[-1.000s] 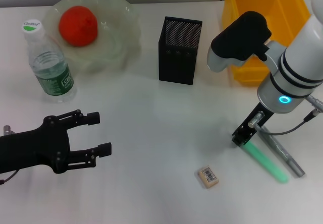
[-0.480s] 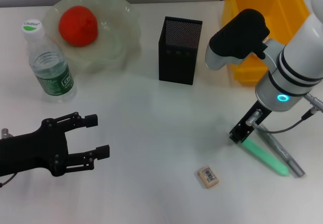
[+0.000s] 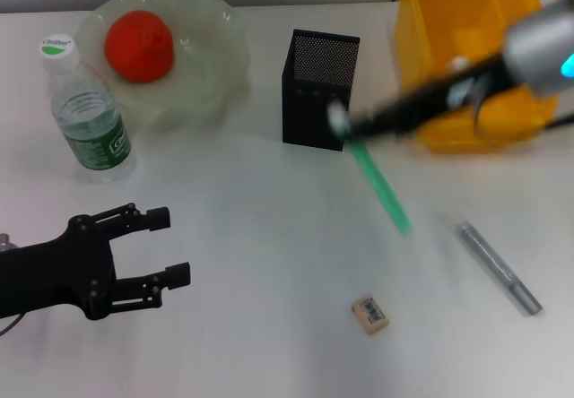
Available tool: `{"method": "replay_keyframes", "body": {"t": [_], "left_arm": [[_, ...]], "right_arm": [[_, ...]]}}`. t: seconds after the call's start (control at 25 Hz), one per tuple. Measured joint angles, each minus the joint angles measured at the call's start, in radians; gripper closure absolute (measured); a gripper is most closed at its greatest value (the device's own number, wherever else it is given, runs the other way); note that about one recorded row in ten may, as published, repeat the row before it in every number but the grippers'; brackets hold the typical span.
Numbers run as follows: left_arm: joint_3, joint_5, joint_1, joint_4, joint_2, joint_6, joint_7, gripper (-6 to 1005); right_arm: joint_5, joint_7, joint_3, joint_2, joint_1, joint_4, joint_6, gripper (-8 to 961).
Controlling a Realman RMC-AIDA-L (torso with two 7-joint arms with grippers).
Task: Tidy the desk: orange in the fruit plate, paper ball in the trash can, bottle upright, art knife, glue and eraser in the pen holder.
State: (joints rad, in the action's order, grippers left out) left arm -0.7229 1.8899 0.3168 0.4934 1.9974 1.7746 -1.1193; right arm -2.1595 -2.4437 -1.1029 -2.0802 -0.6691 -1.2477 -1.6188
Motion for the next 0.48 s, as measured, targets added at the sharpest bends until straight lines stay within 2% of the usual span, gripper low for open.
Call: {"method": "replay_keyframes", "body": {"t": [0.08,0.2,0.32,0.48], "left_arm": [[0.004,0.0,-0.004,0.0,0.0,0.001,0.0,154],[0.005,0.0,-0.007,-0.001,0.002,0.004,0.0,154],[0.005,0.0,-0.008,-0.001,0.004,0.004,-0.001,154],[0.005,0.0,-0.008,-0.001,0.009,0.004,-0.006,154]], "right_arm": [[0.196,0.167,0.162,0.002,0.01,0.108,0.004,738],[0.465,0.459,0.302,0.005,0.018,0.357,0.019,729],[0.645,0.739,0.346,0.007,0.019,0.584,0.047,719],[0.848,1.124,0.338,-0.006,0.004,0.835,0.104,707]]}}
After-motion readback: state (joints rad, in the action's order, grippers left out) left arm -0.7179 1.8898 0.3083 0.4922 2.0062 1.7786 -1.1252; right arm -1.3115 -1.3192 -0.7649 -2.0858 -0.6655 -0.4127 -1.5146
